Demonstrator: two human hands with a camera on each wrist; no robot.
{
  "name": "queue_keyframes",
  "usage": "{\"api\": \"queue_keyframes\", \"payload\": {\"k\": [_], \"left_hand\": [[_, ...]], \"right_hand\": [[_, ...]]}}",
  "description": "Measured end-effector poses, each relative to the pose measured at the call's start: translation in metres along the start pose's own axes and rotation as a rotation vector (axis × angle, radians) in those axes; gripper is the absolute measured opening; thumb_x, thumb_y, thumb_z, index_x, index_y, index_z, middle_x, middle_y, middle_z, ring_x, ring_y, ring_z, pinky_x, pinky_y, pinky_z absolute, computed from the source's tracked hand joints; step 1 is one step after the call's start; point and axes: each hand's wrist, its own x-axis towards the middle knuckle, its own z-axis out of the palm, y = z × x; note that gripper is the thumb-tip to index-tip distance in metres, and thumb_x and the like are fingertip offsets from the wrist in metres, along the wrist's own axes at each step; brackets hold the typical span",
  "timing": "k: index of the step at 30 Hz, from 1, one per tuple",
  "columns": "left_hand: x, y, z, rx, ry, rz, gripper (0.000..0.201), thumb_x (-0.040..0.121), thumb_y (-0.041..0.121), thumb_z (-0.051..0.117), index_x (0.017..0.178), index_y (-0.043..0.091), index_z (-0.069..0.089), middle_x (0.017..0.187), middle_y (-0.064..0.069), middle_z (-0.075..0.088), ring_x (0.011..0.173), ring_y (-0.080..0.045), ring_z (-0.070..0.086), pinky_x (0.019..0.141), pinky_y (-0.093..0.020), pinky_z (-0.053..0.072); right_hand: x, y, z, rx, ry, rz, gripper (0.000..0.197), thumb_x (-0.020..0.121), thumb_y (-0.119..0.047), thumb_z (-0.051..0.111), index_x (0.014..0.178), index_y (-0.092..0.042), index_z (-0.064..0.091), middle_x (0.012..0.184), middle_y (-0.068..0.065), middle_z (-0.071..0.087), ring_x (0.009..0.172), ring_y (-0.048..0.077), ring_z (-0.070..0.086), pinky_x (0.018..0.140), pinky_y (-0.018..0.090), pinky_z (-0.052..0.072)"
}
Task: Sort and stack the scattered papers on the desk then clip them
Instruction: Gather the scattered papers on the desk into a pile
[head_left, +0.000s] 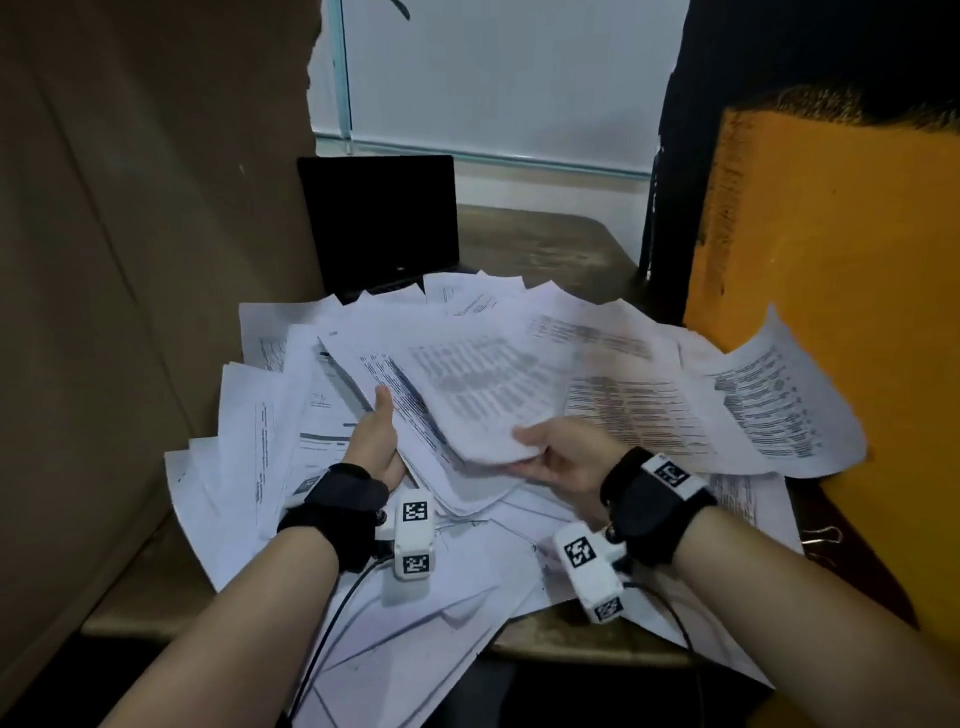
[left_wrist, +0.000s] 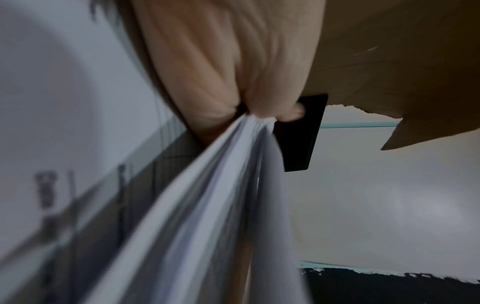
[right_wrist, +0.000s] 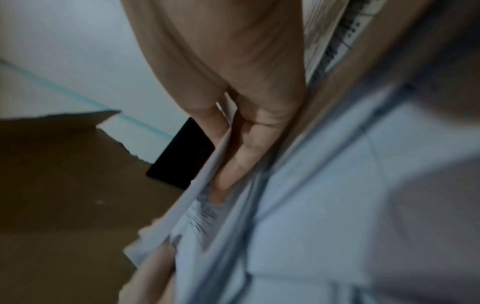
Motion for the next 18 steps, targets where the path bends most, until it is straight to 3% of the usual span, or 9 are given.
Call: {"api": "queue_keyframes", "payload": {"k": [1, 3, 6, 8, 10, 12, 14, 16, 18], "left_hand": [[0.005, -0.003, -0.002, 0.005, -0.021, 0.018, 0.066, 0.085, 0.062, 0.051, 0.125, 0.009, 0.052, 0.096, 0.000, 0.060, 0.096, -0.017, 0.057, 0.086, -0.037, 0.046], [-0.017, 0.004, 0.010, 0.011, -0.043, 0.039, 0.049, 0.092, 0.037, 0.059, 0.126, 0.004, 0.049, 0.116, -0.010, 0.066, 0.106, -0.024, 0.064, 0.096, -0.043, 0.049], [-0.010, 0.002, 0.008, 0.034, -0.009, 0.046, 0.044, 0.092, -0.003, 0.055, 0.132, -0.004, 0.038, 0.130, -0.021, 0.056, 0.109, -0.033, 0.062, 0.094, -0.049, 0.050], [-0.008, 0.003, 0.005, -0.005, -0.005, 0.021, 0.051, 0.092, -0.005, 0.052, 0.140, -0.001, 0.034, 0.134, -0.024, 0.053, 0.109, -0.034, 0.062, 0.089, -0.048, 0.052], [-0.004, 0.002, 0.001, -0.081, -0.012, 0.018, 0.047, 0.095, -0.004, 0.048, 0.140, -0.003, 0.035, 0.133, -0.024, 0.054, 0.112, -0.035, 0.060, 0.091, -0.050, 0.051], [-0.003, 0.003, 0.000, -0.160, -0.057, 0.023, 0.039, 0.097, -0.001, 0.044, 0.136, -0.004, 0.042, 0.128, -0.023, 0.058, 0.113, -0.034, 0.060, 0.088, -0.047, 0.054], [0.000, 0.004, -0.002, -0.210, -0.068, 0.009, 0.034, 0.097, 0.003, 0.046, 0.131, -0.004, 0.048, 0.116, -0.021, 0.064, 0.097, -0.029, 0.068, 0.074, -0.043, 0.060], [0.000, 0.005, -0.002, -0.226, -0.074, -0.008, 0.035, 0.097, 0.009, 0.049, 0.130, -0.003, 0.050, 0.109, -0.017, 0.068, 0.082, -0.024, 0.073, 0.062, -0.038, 0.060], [-0.001, 0.006, -0.002, -0.234, -0.100, -0.016, 0.033, 0.097, 0.016, 0.049, 0.127, 0.001, 0.054, 0.111, -0.014, 0.069, 0.079, -0.020, 0.074, 0.059, -0.034, 0.059]], "right_hand": [[0.002, 0.009, 0.004, -0.042, -0.032, 0.017, 0.035, 0.095, 0.005, 0.050, 0.130, 0.005, 0.049, 0.110, 0.016, 0.069, 0.090, 0.026, 0.069, 0.056, 0.029, 0.061], [0.003, 0.020, 0.008, -0.132, -0.075, 0.017, 0.036, 0.092, 0.005, 0.056, 0.128, 0.000, 0.055, 0.123, 0.014, 0.066, 0.103, 0.027, 0.066, 0.069, 0.029, 0.061], [-0.008, 0.009, 0.006, -0.300, -0.223, -0.008, 0.014, 0.088, -0.009, 0.068, 0.102, -0.008, 0.071, 0.104, 0.014, 0.073, 0.084, 0.025, 0.067, 0.068, 0.028, 0.061], [-0.021, -0.013, -0.010, -0.573, -0.356, -0.098, 0.012, 0.082, -0.025, 0.075, 0.090, -0.016, 0.073, 0.089, 0.004, 0.074, 0.075, 0.019, 0.064, 0.069, 0.028, 0.058], [-0.025, -0.037, -0.033, -1.027, -0.306, -0.234, 0.030, 0.081, -0.028, 0.077, 0.108, -0.024, 0.065, 0.099, -0.013, 0.070, 0.084, 0.006, 0.063, 0.077, 0.024, 0.052], [-0.015, -0.049, -0.062, -1.464, -0.058, -0.246, 0.071, 0.072, -0.035, 0.082, 0.134, -0.026, 0.047, 0.131, -0.006, 0.057, 0.112, 0.014, 0.055, 0.095, 0.034, 0.047], [-0.004, -0.045, -0.079, -1.790, 0.091, -0.114, 0.104, 0.068, -0.041, 0.080, 0.150, -0.027, 0.019, 0.153, 0.006, 0.031, 0.136, 0.029, 0.036, 0.107, 0.046, 0.038], [0.007, -0.034, -0.087, -1.966, 0.125, -0.063, 0.110, 0.071, -0.047, 0.076, 0.153, -0.030, 0.005, 0.158, 0.009, 0.019, 0.142, 0.034, 0.026, 0.111, 0.051, 0.033], [0.016, -0.032, -0.088, -2.004, 0.133, -0.127, 0.103, 0.076, -0.046, 0.072, 0.153, -0.031, 0.005, 0.157, 0.008, 0.023, 0.138, 0.035, 0.034, 0.106, 0.051, 0.039]]}}
